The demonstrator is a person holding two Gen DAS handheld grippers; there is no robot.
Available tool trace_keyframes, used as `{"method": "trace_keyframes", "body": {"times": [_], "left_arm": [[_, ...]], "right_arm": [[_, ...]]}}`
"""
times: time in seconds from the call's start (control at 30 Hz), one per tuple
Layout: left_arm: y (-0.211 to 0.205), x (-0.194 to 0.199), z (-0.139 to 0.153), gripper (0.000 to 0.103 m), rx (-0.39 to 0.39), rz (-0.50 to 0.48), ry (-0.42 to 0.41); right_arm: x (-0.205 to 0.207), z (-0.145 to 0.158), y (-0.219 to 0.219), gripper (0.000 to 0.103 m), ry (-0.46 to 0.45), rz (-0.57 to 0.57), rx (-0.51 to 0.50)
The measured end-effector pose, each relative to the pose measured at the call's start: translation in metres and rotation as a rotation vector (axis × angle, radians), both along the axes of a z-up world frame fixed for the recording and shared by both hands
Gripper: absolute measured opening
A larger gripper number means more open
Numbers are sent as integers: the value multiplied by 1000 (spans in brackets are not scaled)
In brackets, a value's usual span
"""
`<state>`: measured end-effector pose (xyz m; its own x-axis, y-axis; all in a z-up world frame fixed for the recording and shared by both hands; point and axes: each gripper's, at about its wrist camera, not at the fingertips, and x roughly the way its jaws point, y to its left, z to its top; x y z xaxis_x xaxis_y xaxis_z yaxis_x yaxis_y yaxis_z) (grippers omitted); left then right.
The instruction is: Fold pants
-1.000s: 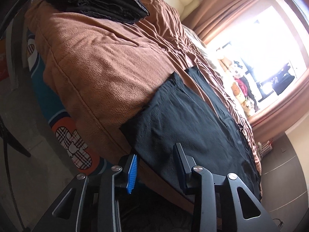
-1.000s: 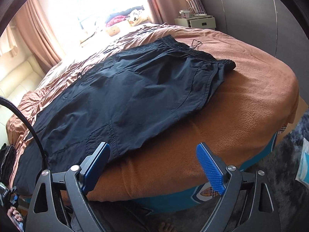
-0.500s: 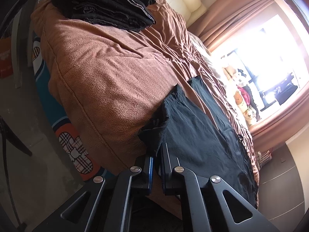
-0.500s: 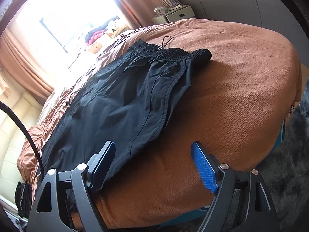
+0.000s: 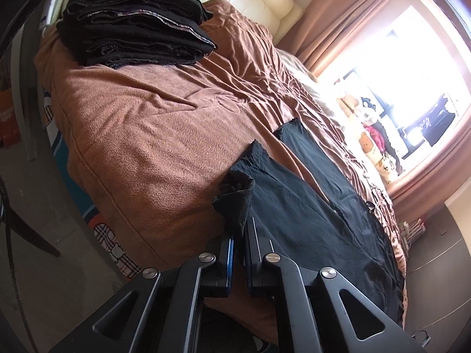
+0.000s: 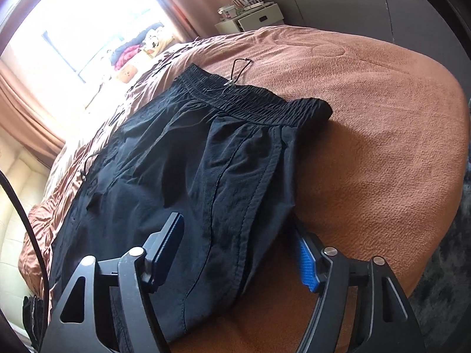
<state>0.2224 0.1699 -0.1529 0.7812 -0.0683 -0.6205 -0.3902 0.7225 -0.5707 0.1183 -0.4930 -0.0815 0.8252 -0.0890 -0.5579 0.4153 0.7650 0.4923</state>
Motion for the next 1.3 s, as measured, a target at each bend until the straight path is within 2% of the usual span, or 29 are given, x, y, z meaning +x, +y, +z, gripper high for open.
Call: {"method": "trace_keyframes", "body": {"times": [0.07, 0.17, 0.2, 0.23, 0.3, 0.4, 0.57, 0.63, 0.7, 0.97, 1.3], "left_arm": [[0, 1, 2, 5, -15, 1, -2], [3, 0, 9, 5, -31, 7, -10], [4, 1, 12, 5, -38, 8, -14], [5, 2, 15, 5, -45, 10, -18], [7, 4, 22, 5, -53, 11, -31], [7, 9, 33, 5, -48, 13, -41], [8, 20, 51, 5, -49, 6, -54], [8, 23, 58, 5, -46, 0, -65], [8, 27, 66, 5, -42, -4, -76], [8, 51, 92, 5, -30, -12, -108], [12, 98, 123, 5, 0, -26, -138]], "right_arm": [[-1, -1, -1, 83, -34, 19, 28], [5, -4, -4, 83, -42, 59, 20], [6, -5, -8, 73, -49, 63, 33], [5, -6, -13, 51, -56, 54, 48], [3, -9, -28, 27, -51, 45, 110], [-2, -11, -46, 15, -88, 30, 188], [-11, -2, -63, 14, -129, -8, 209], [-11, 0, -64, 3, -133, 9, 215], [-12, 4, -64, 1, -140, 22, 212], [-25, 36, -58, 0, -207, 36, 148], [-13, 85, -49, 0, -252, 49, 95]]}}
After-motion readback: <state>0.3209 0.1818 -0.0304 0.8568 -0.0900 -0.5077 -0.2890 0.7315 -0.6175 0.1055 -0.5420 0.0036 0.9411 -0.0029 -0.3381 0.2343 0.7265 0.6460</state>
